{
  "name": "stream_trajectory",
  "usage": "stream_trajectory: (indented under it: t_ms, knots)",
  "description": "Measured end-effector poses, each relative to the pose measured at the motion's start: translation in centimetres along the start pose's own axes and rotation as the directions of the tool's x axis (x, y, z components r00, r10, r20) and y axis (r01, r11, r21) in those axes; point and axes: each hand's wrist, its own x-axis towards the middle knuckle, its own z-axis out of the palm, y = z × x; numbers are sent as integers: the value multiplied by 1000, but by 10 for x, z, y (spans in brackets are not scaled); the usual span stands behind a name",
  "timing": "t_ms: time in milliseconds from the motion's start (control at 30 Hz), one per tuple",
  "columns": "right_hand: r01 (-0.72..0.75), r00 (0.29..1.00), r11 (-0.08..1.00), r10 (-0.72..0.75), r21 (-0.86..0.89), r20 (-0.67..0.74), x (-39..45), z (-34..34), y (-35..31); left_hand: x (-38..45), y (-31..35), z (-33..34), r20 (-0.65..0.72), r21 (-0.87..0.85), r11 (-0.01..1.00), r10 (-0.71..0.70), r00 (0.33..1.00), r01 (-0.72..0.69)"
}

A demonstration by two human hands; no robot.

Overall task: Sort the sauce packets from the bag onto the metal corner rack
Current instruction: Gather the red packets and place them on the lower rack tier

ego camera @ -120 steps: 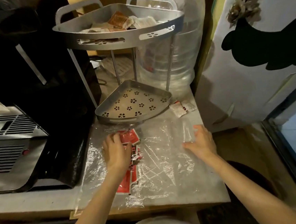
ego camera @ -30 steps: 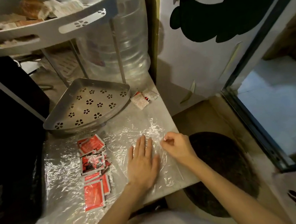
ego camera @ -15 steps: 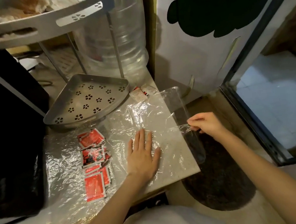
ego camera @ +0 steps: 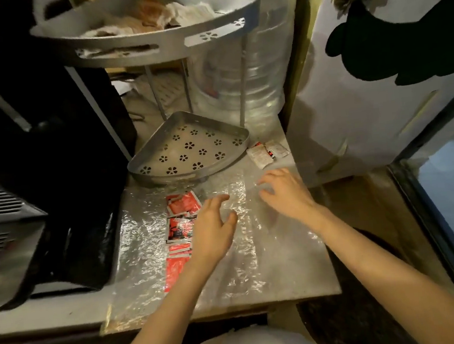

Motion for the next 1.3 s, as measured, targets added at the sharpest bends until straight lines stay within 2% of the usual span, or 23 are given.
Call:
stream_trajectory:
  t_ms: [133, 200, 300, 400, 500, 667, 833, 1067, 1200, 1300]
  knots:
    - [207, 975, 976, -212, 74, 72, 27, 10, -50, -7, -27, -28, -140, 111, 987, -100, 985, 116]
    - [264, 955, 959, -275, 101, 114, 39, 16, -70, -17, -40, -35, -151, 147, 959, -221, 964, 243]
    - [289, 930, 952, -305, 103, 204, 54, 27, -90, -32, -54, -40, -128, 217, 886, -389, 912, 409]
    - [284, 913, 954, -300, 98, 277, 63, 37, -102, -44, -66, -39, -111, 281, 824, -481, 870, 492]
    - [306, 907, 950, -309, 55, 286, 66, 45, -112, -49, -74, -39, -81, 394, 780, -497, 864, 486]
    - [329, 920, 944, -314, -27, 236, 68, 50, -114, -45, -67, -41, -29, 346, 788, -534, 845, 510]
    - [227, 916, 967, -252, 114, 312, 69, 54, -112, -39, -66, -40, -10, 303, 817, -511, 859, 490]
    - [108, 878, 981, -171, 162, 447, 79, 53, -108, -41, -64, -37, -39, 304, 845, -451, 892, 440]
    - [208, 882, 975, -220, 75, 416, 79, 45, -106, -44, -66, -34, -48, 276, 869, -414, 909, 410]
    - [246, 851, 958, -285, 146, 440, 78, 37, -103, -46, -67, -34, -31, 235, 891, -394, 919, 389]
